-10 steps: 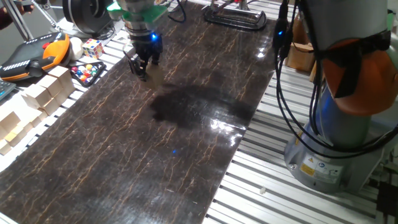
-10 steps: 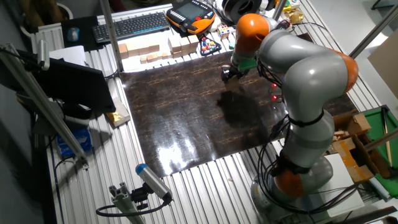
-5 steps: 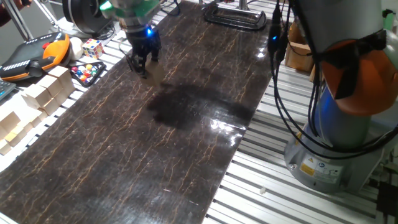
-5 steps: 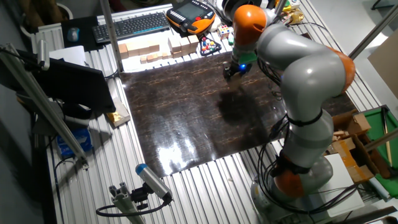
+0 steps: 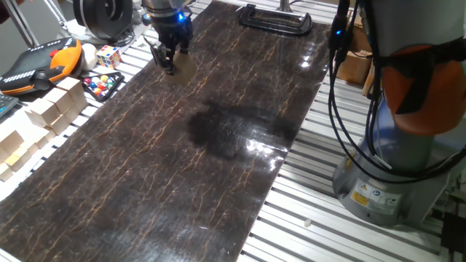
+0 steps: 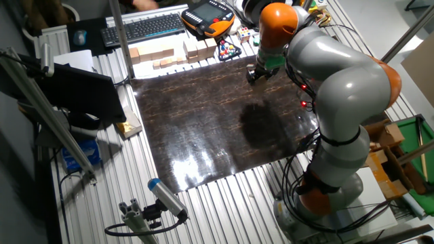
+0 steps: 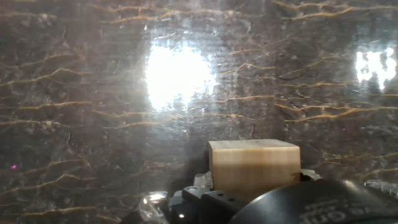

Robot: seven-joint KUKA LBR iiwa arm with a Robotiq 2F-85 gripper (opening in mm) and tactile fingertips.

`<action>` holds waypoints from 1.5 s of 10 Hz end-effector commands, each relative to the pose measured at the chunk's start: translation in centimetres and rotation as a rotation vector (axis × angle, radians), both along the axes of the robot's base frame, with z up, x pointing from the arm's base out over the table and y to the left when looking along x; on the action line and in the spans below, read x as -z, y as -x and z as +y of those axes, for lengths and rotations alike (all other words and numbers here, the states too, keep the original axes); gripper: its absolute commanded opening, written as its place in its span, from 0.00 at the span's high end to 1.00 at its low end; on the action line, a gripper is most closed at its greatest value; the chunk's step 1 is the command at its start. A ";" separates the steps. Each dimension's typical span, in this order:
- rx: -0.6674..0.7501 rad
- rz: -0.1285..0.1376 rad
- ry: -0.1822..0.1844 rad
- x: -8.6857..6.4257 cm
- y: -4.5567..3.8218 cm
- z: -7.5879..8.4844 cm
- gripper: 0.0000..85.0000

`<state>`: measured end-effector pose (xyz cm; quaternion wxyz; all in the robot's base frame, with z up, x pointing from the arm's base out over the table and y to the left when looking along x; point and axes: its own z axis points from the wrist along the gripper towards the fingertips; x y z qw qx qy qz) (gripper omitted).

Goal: Pick up one small block

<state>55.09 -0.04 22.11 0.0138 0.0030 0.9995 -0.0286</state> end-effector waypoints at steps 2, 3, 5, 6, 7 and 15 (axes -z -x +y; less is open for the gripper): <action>-0.013 0.009 -0.013 -0.2 0.02 0.1 0.99; -0.016 0.003 -0.017 -0.5 0.04 0.0 0.99; -0.015 -0.005 -0.014 -0.5 -0.05 -0.1 0.99; -0.012 -0.005 -0.014 -0.5 -0.06 -0.2 0.99; -0.012 -0.005 -0.016 -0.5 -0.06 -0.1 0.99; -0.015 -0.005 -0.017 -0.3 -0.21 -0.2 0.99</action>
